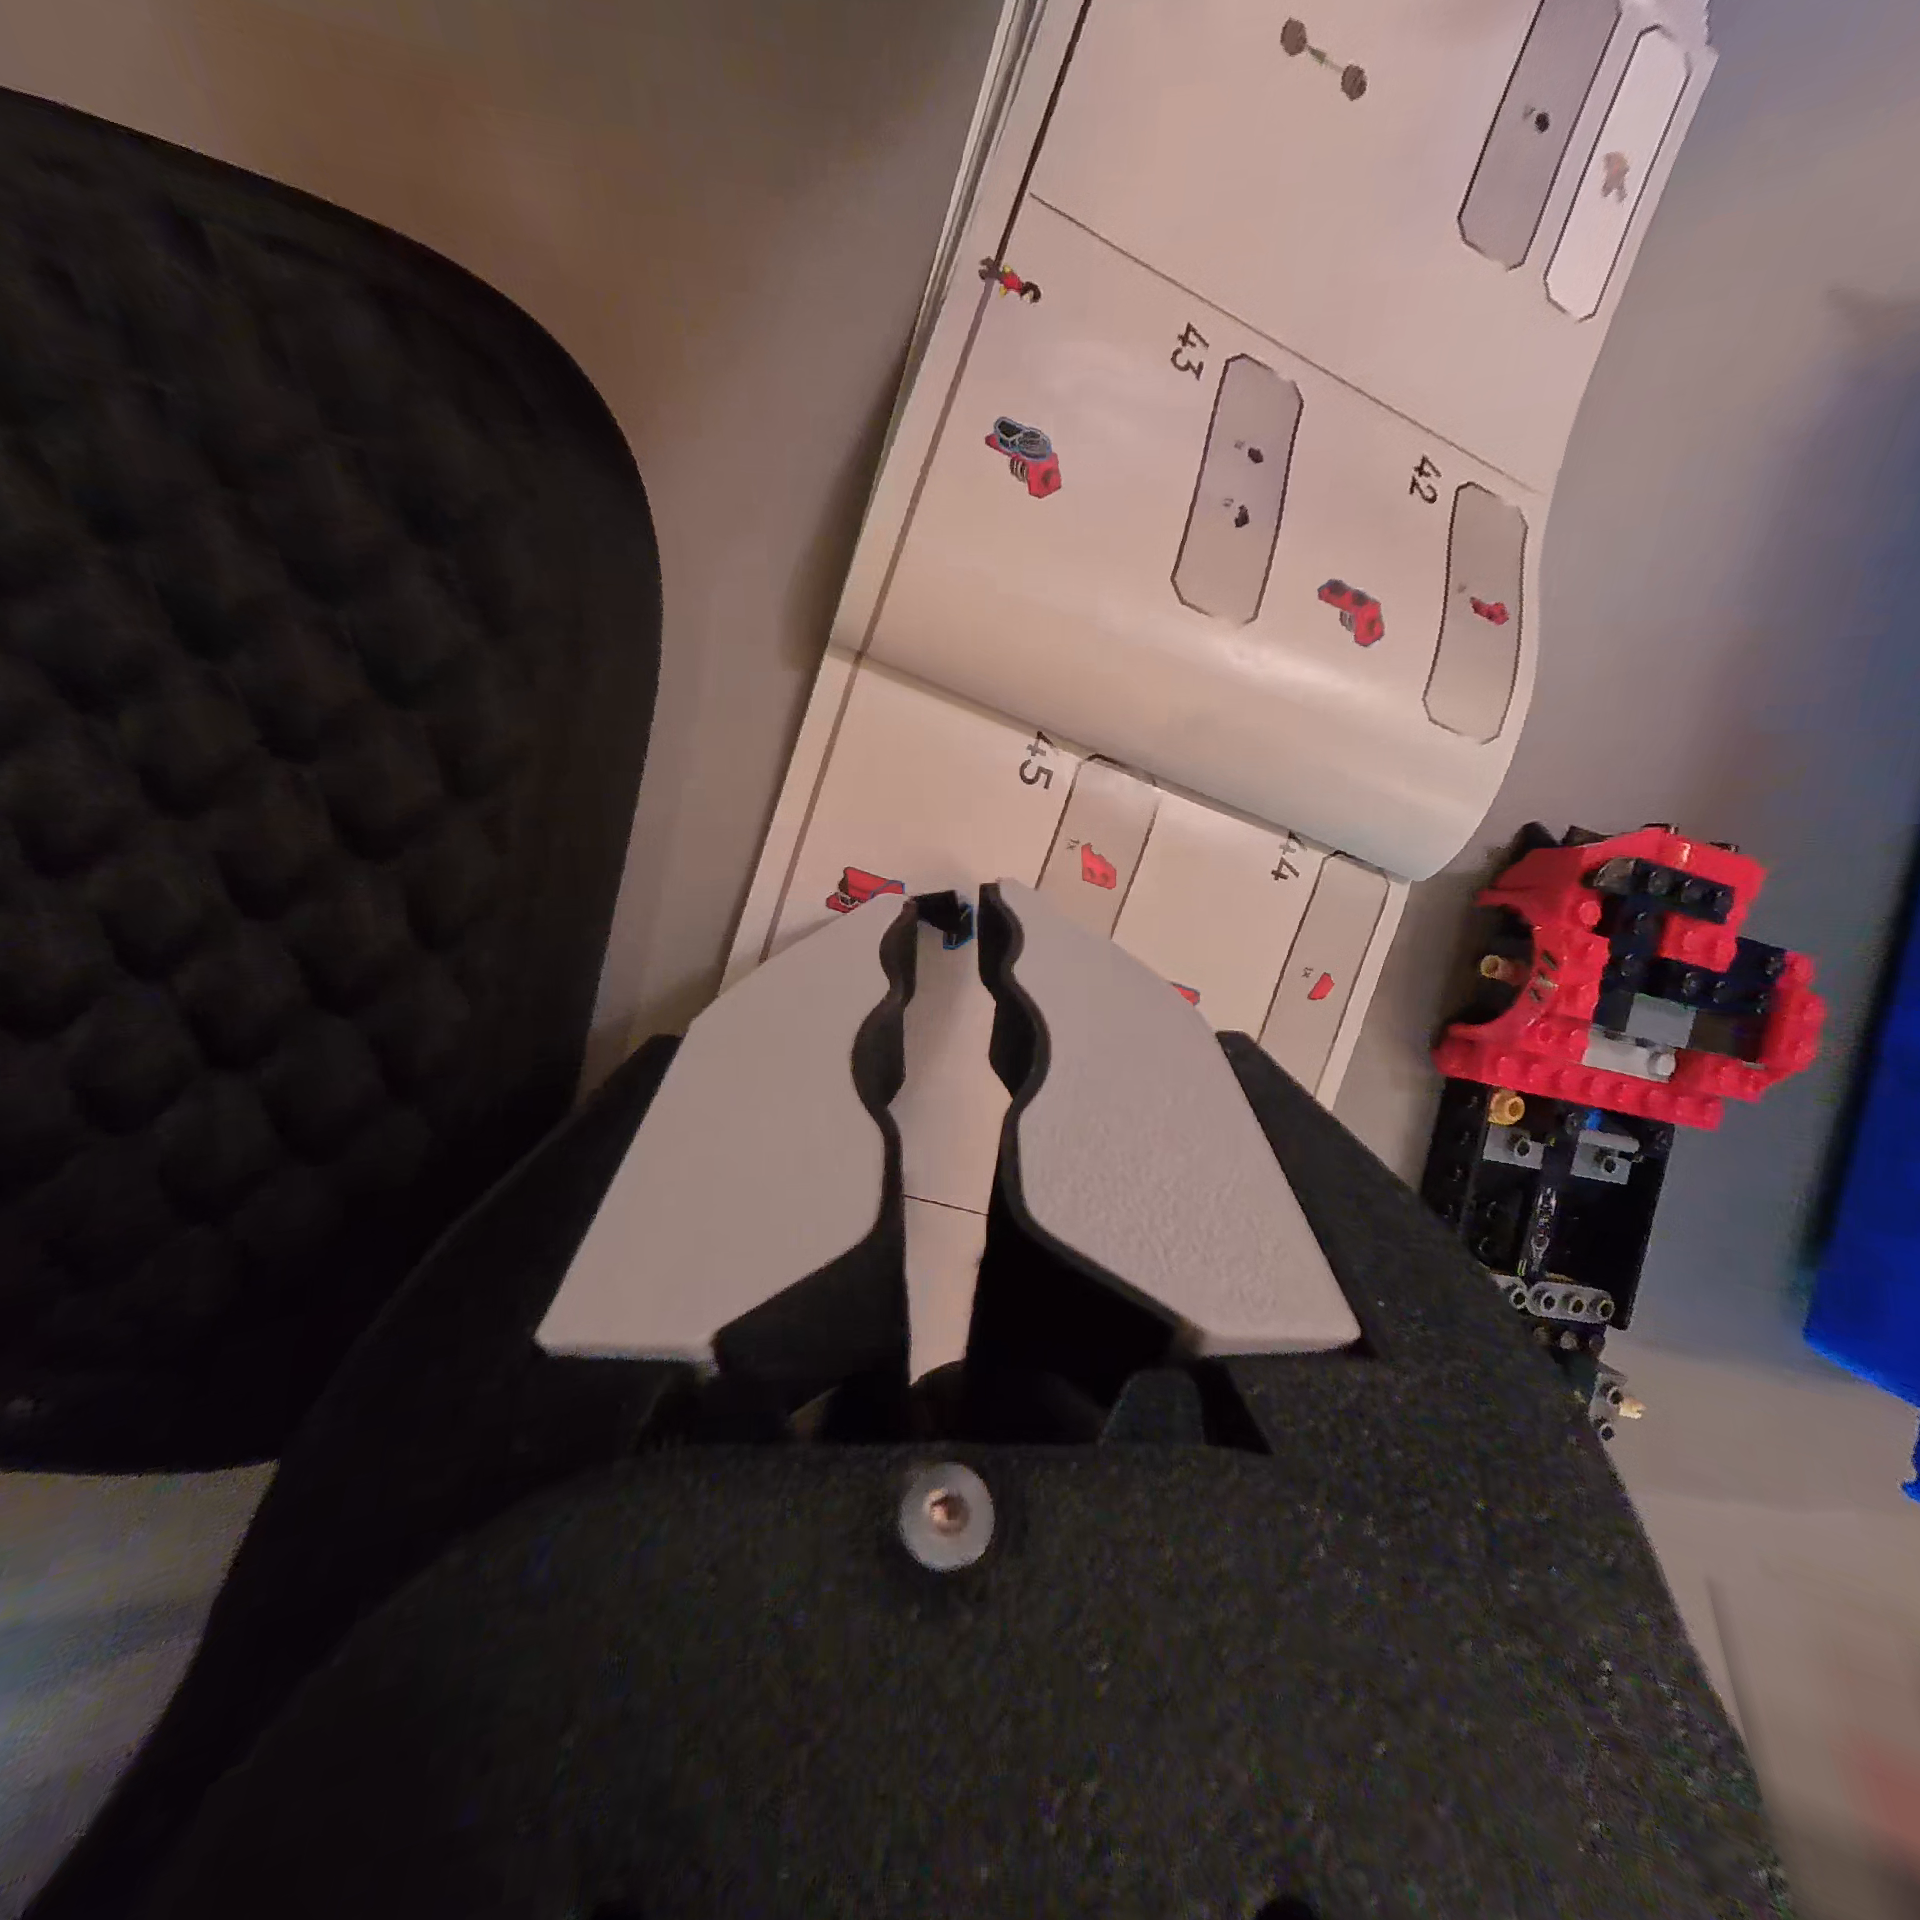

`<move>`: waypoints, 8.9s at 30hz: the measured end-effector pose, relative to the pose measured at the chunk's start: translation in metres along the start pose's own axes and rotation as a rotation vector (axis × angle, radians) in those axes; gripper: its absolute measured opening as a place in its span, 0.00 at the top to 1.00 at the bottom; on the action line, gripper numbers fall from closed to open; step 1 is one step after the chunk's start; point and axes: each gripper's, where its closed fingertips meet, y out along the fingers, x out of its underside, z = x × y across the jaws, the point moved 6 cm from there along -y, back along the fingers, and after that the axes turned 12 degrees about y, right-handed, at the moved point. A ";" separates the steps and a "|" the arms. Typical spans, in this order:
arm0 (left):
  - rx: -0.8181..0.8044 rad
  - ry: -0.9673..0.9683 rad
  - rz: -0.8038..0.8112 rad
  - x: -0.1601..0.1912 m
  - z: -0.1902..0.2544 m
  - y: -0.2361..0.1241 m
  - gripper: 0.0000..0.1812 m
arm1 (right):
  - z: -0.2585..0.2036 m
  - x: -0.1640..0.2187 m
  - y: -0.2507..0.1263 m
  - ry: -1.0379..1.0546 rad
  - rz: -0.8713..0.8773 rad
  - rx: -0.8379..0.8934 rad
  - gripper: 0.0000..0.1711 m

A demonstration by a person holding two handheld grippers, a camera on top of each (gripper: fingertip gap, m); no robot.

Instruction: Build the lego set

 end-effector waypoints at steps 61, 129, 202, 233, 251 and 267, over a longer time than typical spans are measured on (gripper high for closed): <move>0.048 -0.108 0.044 0.006 -0.001 0.000 0.96 | 0.012 0.020 0.003 0.222 0.345 -0.227 1.00; -0.154 0.042 0.604 -0.044 -0.002 -0.042 0.96 | -0.008 -0.136 -0.041 0.857 1.300 -0.178 0.96; 0.063 -0.340 0.316 -0.025 -0.013 -0.032 0.96 | -0.013 -0.121 -0.022 0.866 1.113 -0.229 0.97; 0.015 -0.399 0.306 -0.018 -0.020 -0.032 0.96 | -0.005 -0.121 -0.014 0.942 1.099 -0.227 0.97; 0.033 -0.458 0.436 -0.022 -0.022 -0.037 0.96 | -0.002 -0.127 -0.019 0.925 1.133 -0.239 0.94; 0.050 -0.472 0.496 -0.022 -0.022 -0.036 0.96 | -0.003 -0.129 -0.021 0.920 1.182 -0.264 0.97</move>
